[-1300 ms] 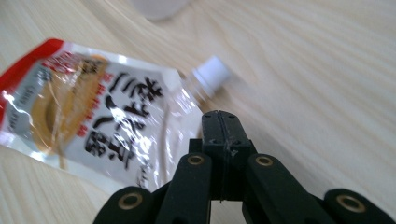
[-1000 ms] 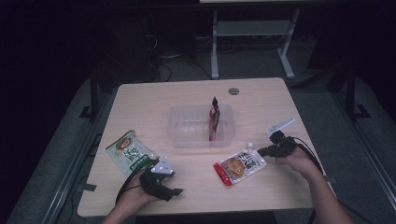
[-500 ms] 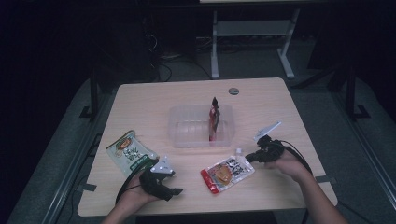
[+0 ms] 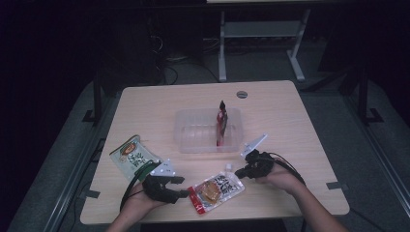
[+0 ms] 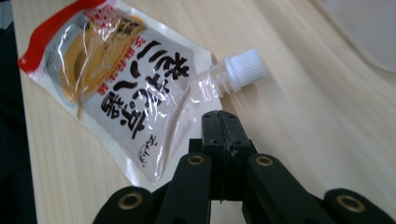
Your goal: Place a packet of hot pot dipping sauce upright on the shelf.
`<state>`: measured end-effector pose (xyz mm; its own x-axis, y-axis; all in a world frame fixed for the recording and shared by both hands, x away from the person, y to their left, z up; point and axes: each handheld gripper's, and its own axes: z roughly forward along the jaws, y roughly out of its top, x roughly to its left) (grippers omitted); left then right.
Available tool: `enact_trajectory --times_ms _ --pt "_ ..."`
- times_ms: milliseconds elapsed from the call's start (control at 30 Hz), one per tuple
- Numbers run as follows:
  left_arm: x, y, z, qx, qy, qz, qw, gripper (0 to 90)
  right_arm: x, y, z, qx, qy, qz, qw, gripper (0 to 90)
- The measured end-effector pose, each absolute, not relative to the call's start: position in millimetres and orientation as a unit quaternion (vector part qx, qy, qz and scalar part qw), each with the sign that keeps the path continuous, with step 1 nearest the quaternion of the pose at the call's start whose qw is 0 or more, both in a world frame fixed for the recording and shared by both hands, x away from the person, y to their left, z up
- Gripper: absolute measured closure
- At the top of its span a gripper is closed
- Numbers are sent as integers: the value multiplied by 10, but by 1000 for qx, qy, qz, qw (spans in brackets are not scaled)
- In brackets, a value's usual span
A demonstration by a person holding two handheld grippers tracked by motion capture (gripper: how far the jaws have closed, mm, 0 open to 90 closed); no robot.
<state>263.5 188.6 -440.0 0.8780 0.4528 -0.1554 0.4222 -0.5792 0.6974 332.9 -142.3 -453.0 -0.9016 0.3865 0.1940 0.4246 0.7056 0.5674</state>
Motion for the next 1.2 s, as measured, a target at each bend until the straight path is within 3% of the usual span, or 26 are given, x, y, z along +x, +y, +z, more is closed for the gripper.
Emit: enact_trajectory --times_ms 167,367,667,867,1200 --pt "2626 1735 -4336 885 246 9 396 646 3296 -1413 -4474 -225 -921 -317 25 898" --pt "2618 1561 -4277 892 233 -2 388 891 3184 -1550 -4385 -261 -905 -336 10 713" --pt "2697 1231 -4290 905 213 -10 368 896 2960 -1743 -4385 -292 -888 -355 -7 404" --pt "2783 1098 -4377 913 206 -6 352 896 2884 -1805 -4440 -293 -886 -359 -20 323" --pt "2777 1027 -4496 922 191 6 336 897 2941 -1729 -4492 -290 -885 -363 -18 270"
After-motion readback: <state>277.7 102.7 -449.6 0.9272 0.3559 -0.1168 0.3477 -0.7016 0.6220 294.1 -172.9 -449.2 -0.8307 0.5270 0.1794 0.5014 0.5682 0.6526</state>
